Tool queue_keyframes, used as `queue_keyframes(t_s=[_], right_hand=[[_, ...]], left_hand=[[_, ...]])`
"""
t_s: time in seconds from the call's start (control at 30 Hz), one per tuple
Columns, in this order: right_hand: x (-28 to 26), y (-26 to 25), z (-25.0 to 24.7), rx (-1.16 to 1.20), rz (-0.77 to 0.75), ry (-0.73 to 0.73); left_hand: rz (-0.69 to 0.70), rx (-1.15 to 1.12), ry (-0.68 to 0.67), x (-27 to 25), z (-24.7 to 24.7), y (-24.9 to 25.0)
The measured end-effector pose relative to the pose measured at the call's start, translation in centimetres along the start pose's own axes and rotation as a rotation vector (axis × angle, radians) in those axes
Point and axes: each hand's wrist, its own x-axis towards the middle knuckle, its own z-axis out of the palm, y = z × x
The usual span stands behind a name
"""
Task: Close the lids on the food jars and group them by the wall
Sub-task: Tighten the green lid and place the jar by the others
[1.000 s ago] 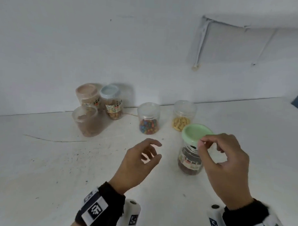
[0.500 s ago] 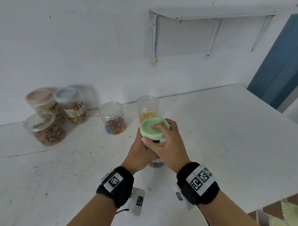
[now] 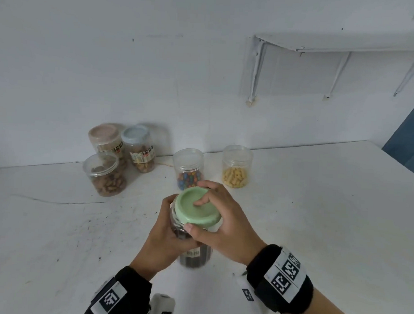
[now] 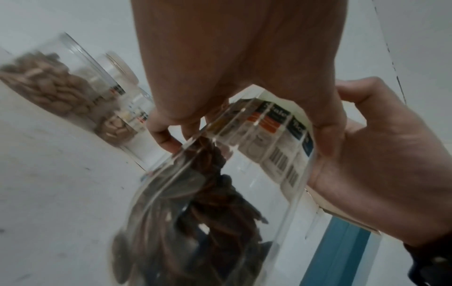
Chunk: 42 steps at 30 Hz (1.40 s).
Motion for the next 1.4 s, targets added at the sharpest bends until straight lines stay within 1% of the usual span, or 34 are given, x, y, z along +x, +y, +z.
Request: queue_keyframes(t_s=[0.1,0.17,0.3,0.43,0.53,0.67,0.77,0.87,1.0,1.17,1.27,1.33,1.4], right_hand=[[1.3,-1.6,1.9,0.012,-0.023,-0.169],[2.2,-2.2,3.6,-0.027,-0.052,-0.271],[4.3,-3.0,7.2,-0.145,-0.090,-0.389],[7.0,-4.4,10.4,-0.247,-0.080,-0.529],[9.2,-5.7,11.2,-0.265,-0.045,-0.646],[12.2,-7.5,12.5,-0.362,-0.016,-0.805],[13.7,-8.5,13.4,-0.420,-0.002,-0.867],[14.7,-9.0,13.4,-0.447,-0.003,-0.915],[15.1,-9.1,13.0,-0.454,0.029,-0.931],[15.0,-9.3,13.3,-0.504,0.020,-0.853],[14.8,-9.7,13.9,-0.655,0.027,-0.755],[14.5,-9.7,14.4,-0.811,0.065,-0.675],[14.2,-9.7,14.8,-0.902,0.112,-0.620]], left_hand=[[-0.045,0.009,0.002,-2.1,-2.5,0.3],[-0.041,0.054,0.046,-2.9,-4.2,0.1],[-0.047,0.126,0.128,-3.8,-8.2,-1.1],[-0.093,0.113,0.151,-4.5,-11.7,-2.1],[-0.101,0.094,0.149,-4.2,-12.9,-2.2],[-0.093,0.074,0.138,-3.5,-15.2,-2.3],[-0.080,0.086,0.118,-3.0,-16.5,-2.9],[-0.083,0.076,0.083,-2.7,-16.8,-3.5],[-0.093,0.039,0.043,-2.5,-16.8,-4.0],[-0.095,0.032,0.002,-2.0,-17.2,-4.4],[-0.104,0.017,-0.008,-2.0,-17.1,-4.2],[-0.101,0.014,-0.015,-2.0,-17.1,-4.0],[-0.095,0.015,-0.021,-2.0,-17.2,-4.1]])
